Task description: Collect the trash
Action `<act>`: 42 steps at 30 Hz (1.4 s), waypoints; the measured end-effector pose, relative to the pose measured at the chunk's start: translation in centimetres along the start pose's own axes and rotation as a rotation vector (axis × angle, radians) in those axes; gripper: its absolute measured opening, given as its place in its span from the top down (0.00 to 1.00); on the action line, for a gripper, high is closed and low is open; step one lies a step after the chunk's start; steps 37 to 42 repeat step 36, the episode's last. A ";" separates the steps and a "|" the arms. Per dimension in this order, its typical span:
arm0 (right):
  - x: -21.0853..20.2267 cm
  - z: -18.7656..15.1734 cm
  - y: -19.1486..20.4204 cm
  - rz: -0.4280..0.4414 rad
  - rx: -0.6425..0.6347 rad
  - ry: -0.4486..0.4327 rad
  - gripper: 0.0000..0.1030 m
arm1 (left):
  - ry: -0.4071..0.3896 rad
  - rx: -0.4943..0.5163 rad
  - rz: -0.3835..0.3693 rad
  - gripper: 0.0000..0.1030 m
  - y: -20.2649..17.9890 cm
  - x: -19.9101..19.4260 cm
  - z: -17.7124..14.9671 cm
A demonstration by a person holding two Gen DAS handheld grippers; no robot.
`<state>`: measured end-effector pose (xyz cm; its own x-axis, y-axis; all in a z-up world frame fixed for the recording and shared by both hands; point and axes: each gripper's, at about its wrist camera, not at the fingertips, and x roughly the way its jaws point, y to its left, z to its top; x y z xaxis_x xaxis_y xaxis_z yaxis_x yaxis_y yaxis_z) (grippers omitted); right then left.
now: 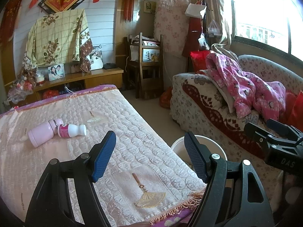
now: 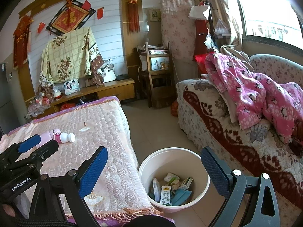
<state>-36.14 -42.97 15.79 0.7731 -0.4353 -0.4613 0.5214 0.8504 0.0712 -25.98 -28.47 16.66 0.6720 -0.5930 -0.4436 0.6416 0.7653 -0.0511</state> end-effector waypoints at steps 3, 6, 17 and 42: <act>0.1 0.0 0.0 0.000 0.001 0.001 0.05 | -0.001 0.001 -0.001 0.28 0.1 0.0 0.0; 0.0 0.1 0.0 0.000 -0.001 0.002 0.05 | -0.003 0.001 -0.003 0.28 0.1 0.0 0.0; 0.5 -0.4 -0.2 -0.003 0.001 0.013 0.05 | 0.003 0.002 -0.008 0.28 0.5 0.3 -0.2; 1.3 -1.3 0.3 0.000 -0.007 0.043 0.05 | 0.026 -0.005 -0.014 0.28 1.0 1.3 -1.1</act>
